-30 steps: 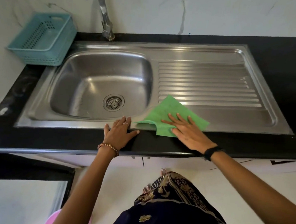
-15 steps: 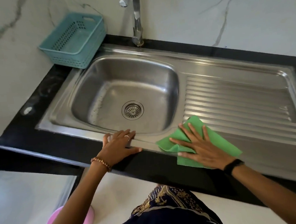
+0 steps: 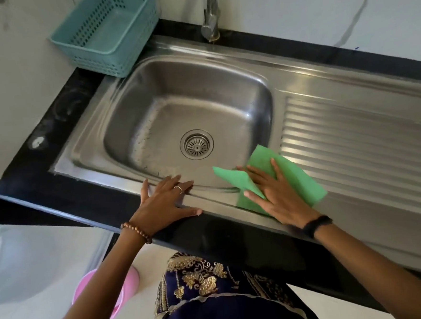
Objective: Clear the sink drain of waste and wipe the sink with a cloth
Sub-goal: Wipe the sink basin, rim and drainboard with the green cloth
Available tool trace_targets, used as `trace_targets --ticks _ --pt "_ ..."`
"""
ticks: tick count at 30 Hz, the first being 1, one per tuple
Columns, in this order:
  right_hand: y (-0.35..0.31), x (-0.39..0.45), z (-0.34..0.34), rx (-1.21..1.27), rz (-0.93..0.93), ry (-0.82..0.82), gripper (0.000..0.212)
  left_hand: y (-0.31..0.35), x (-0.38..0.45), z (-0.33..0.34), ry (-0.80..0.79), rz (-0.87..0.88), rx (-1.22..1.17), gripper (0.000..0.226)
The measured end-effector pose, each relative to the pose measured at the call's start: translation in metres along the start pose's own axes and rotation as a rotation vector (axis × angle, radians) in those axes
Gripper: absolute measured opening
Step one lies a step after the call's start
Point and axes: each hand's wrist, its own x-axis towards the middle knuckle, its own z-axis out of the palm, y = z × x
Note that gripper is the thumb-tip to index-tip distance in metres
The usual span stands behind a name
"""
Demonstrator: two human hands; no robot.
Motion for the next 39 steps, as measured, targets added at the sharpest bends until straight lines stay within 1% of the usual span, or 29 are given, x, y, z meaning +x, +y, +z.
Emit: trace_targets --ticks 2,3,6,9,14,19,21,25,28,31,33,36,39 --pt "-0.008 -0.024 0.001 0.076 -0.04 -0.05 0.052 -0.011 0.001 -0.002 0.044 -0.038 0.013 0.102" --pt "-0.011 -0.031 0.001 0.077 -0.055 -0.074 0.051 -0.017 0.002 -0.004 0.057 -0.058 0.012 0.103" --pt "-0.023 -0.029 0.0 0.048 -0.027 -0.149 0.049 -0.035 0.005 -0.014 0.04 -0.073 0.021 0.087" --pt "-0.042 -0.011 0.007 0.001 0.007 -0.175 0.05 -0.052 0.008 -0.028 0.05 -0.041 0.043 0.073" --pt "-0.102 0.05 0.03 0.01 0.02 -0.174 0.053 -0.099 0.013 -0.055 0.095 0.014 -0.022 0.05" --pt "-0.178 0.146 0.048 0.079 -0.021 -0.199 0.051 -0.155 0.022 -0.079 0.128 0.116 -0.009 0.041" --pt "-0.193 0.166 0.052 0.095 -0.017 -0.195 0.05 -0.18 0.029 -0.088 0.129 0.144 -0.025 0.042" --pt "-0.183 0.143 0.045 0.13 0.033 -0.143 0.051 -0.217 0.042 -0.098 0.096 0.231 -0.067 0.046" --pt "-0.169 0.105 0.03 0.198 0.177 -0.108 0.052 -0.227 0.047 -0.1 0.067 0.297 -0.069 0.046" --pt "-0.167 0.091 0.02 0.193 0.268 -0.136 0.05 -0.233 0.049 -0.102 0.07 0.352 -0.09 0.045" --pt "-0.174 0.099 0.019 0.169 0.269 -0.18 0.051 -0.234 0.048 -0.104 0.094 0.375 -0.098 0.044" --pt "-0.194 0.127 0.027 0.124 0.197 -0.218 0.056 -0.235 0.048 -0.106 0.158 0.382 -0.094 0.041" --pt "-0.218 0.166 0.041 0.134 0.123 -0.224 0.053 -0.237 0.046 -0.109 0.217 0.412 -0.188 0.038"
